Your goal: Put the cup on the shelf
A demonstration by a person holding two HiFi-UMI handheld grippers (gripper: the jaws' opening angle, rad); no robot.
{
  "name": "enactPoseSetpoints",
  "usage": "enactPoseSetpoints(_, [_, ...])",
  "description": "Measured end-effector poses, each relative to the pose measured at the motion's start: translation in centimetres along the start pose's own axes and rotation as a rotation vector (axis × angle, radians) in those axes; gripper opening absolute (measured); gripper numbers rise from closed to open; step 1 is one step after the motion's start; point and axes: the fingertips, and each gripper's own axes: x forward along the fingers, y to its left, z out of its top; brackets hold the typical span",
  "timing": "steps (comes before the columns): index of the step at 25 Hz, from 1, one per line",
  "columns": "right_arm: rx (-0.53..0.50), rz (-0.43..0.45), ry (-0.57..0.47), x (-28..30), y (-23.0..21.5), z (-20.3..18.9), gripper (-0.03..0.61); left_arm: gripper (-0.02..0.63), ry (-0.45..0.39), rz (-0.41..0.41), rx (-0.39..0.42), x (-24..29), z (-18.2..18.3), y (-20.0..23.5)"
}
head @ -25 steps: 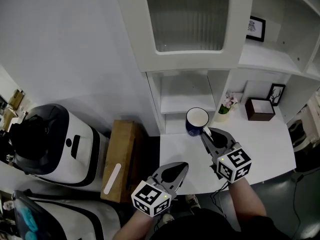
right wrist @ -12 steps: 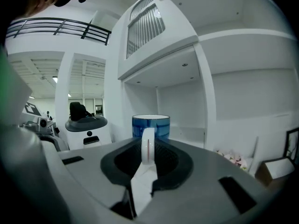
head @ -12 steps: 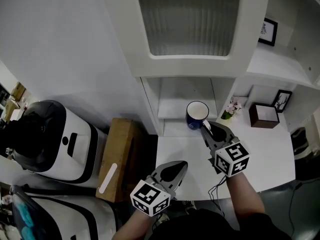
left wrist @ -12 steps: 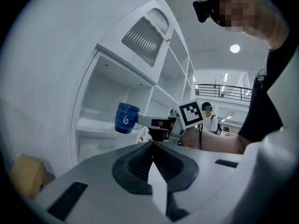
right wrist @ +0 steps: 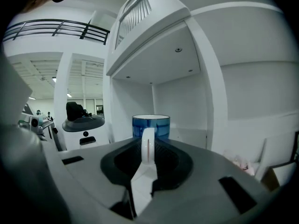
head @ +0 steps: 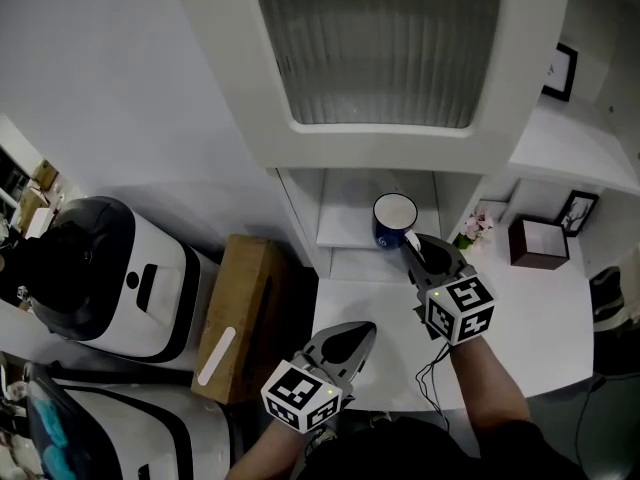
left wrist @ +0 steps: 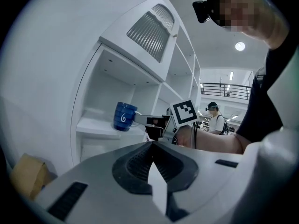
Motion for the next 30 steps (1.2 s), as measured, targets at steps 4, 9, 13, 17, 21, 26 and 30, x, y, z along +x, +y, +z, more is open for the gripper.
enactPoseSetpoints(4, [-0.006,0.010,-0.004,1.3,-0.4,0.2,0.048,0.005,0.001,0.019,0.003,0.5,0.4,0.6])
enactPoseSetpoints(9, [-0.031,0.013,-0.014,2.9,-0.6,0.4,0.048,0.006,0.003,0.048,-0.001,0.7,0.6,1.4])
enactPoseSetpoints(13, [-0.060,0.007,-0.018,4.1,-0.8,0.6,0.048,0.006,0.012,0.076,-0.010,0.5,0.5,1.9])
enactPoseSetpoints(17, [-0.101,0.000,-0.011,4.7,-1.1,0.7,0.048,0.005,0.014,0.101,-0.017,0.5,0.5,2.3])
enactPoseSetpoints(21, [-0.117,-0.024,0.005,5.2,-1.1,0.6,0.048,0.005,0.010,0.112,-0.022,0.5,0.5,2.4])
enactPoseSetpoints(26, [-0.141,-0.079,0.006,5.6,-0.8,0.7,0.051,0.005,0.000,0.120,-0.023,0.0,0.5,2.2])
enactPoseSetpoints(30, [-0.157,-0.107,-0.001,5.7,-0.9,0.7,0.052,0.005,-0.001,0.133,-0.023,-0.5,0.5,1.9])
